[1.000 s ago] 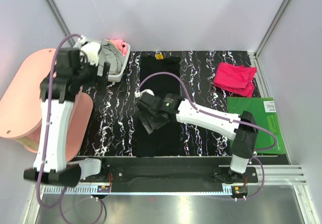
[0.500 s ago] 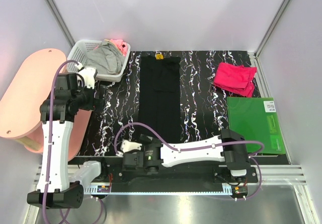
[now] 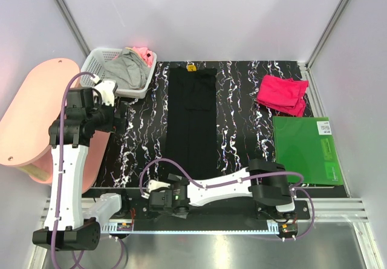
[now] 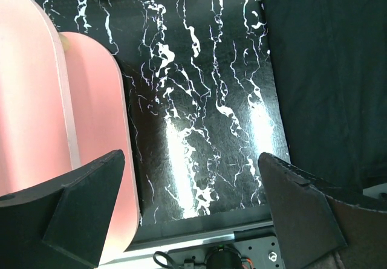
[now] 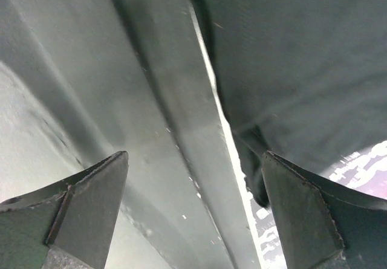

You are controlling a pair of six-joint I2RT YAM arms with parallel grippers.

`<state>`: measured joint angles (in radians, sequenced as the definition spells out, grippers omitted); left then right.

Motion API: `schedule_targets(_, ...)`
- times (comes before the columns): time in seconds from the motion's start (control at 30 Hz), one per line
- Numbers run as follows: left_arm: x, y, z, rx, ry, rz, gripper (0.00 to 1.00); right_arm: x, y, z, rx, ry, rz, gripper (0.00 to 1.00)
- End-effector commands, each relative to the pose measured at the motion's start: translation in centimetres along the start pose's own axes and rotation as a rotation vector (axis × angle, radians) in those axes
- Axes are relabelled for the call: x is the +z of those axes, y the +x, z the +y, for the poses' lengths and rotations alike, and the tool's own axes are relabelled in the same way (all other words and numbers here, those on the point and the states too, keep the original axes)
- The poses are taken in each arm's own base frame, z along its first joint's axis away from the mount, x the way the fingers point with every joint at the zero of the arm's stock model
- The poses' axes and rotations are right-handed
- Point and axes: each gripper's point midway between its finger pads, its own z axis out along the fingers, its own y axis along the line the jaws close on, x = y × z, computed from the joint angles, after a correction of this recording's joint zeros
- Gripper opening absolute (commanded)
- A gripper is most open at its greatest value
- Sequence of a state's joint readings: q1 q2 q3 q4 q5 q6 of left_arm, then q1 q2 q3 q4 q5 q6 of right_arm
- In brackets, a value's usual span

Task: Fold and stack the t-shirts
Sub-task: Fold the tshirt

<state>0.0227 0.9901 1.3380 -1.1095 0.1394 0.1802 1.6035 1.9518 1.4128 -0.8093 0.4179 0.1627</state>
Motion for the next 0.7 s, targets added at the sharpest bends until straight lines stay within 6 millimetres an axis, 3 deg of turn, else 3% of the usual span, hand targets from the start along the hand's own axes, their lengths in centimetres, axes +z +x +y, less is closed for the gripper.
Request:
schedule_targets(0.0,0.6,-0.5,-0.2,-0.017,0.016,-0.036,0.99,1.9,-0.4,1.2,0.038,-0.033,-0.012,0.99)
schedule_targets(0.33,1.7,0.3,-0.1,-0.022,0.020,-0.019,0.99,3.4,-0.2,-4.8,0.277,-0.023,-0.014,0.93)
schedule_targets(0.67,2.0,0.2,-0.1,-0.028,0.022,-0.015,0.99,4.8,0.8,-4.2,0.260,-0.035,0.030,0.90)
